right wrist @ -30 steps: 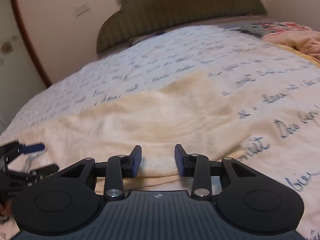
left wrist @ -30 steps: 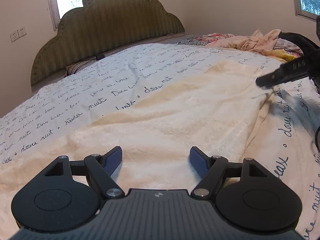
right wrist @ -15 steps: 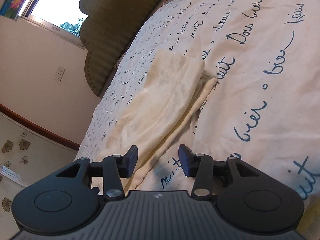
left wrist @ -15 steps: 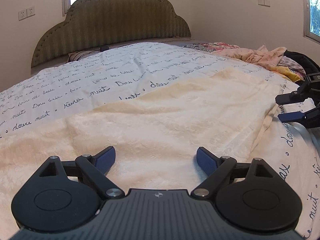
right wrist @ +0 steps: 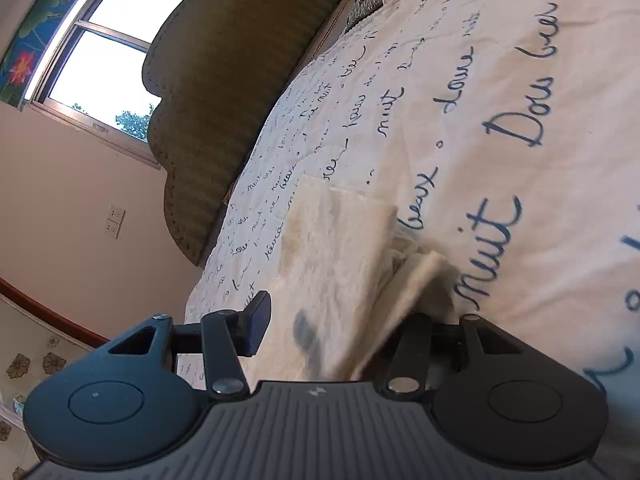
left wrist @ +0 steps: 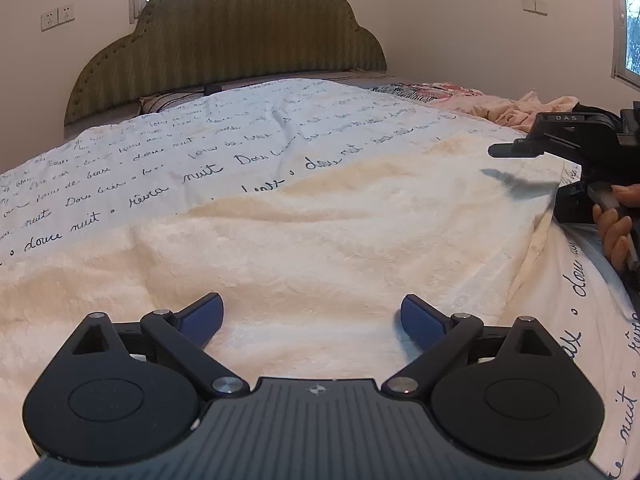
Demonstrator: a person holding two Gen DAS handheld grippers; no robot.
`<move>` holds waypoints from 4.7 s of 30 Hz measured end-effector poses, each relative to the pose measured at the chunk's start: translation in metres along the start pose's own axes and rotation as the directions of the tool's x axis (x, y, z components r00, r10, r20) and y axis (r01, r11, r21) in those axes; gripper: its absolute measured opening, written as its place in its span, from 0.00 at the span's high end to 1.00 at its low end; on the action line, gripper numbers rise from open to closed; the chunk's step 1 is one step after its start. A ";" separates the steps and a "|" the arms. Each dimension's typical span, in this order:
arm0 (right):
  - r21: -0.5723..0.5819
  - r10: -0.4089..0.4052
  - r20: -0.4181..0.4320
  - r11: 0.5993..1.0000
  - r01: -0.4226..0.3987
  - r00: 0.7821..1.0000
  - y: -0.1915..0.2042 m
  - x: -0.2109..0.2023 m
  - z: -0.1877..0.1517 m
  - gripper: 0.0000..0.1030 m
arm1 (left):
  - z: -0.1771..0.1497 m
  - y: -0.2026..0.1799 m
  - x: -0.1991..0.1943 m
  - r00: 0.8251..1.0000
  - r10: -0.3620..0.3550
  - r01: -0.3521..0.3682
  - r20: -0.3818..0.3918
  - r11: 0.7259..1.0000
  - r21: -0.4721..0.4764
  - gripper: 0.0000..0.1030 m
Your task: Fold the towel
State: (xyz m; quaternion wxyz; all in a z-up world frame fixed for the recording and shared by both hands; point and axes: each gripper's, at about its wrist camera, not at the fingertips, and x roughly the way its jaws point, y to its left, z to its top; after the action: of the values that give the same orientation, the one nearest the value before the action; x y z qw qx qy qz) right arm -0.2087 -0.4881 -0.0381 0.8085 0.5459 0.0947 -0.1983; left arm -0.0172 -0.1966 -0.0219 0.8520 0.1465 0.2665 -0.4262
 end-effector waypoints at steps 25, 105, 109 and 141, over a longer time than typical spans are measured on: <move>-0.856 0.095 -0.095 0.500 -0.130 0.991 0.159 -0.016 -0.131 0.90 | 0.017 0.088 0.003 0.781 -0.518 0.556 0.349 0.322 -0.766 0.00; -0.895 -0.128 -0.393 0.282 -0.346 0.911 0.189 0.034 -0.199 0.57 | 0.011 0.122 -0.065 0.941 0.319 -0.331 -0.112 0.937 -0.110 0.33; -0.906 -0.109 -0.364 0.271 -0.325 0.925 0.207 0.058 -0.191 0.55 | 0.015 0.136 -0.058 0.925 0.356 -0.373 -0.132 0.919 -0.132 0.32; -0.848 -0.077 -0.514 0.195 -0.493 0.854 0.252 0.071 -0.307 0.52 | -0.065 0.199 -0.182 0.843 0.487 -0.539 -0.230 0.762 -0.359 0.20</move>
State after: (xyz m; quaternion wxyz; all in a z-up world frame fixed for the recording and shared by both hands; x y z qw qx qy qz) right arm -0.0183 -0.1388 0.0305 0.9404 -0.0382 0.3017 0.1521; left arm 0.0310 0.0707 0.0346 0.9291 0.0578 0.3511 -0.1012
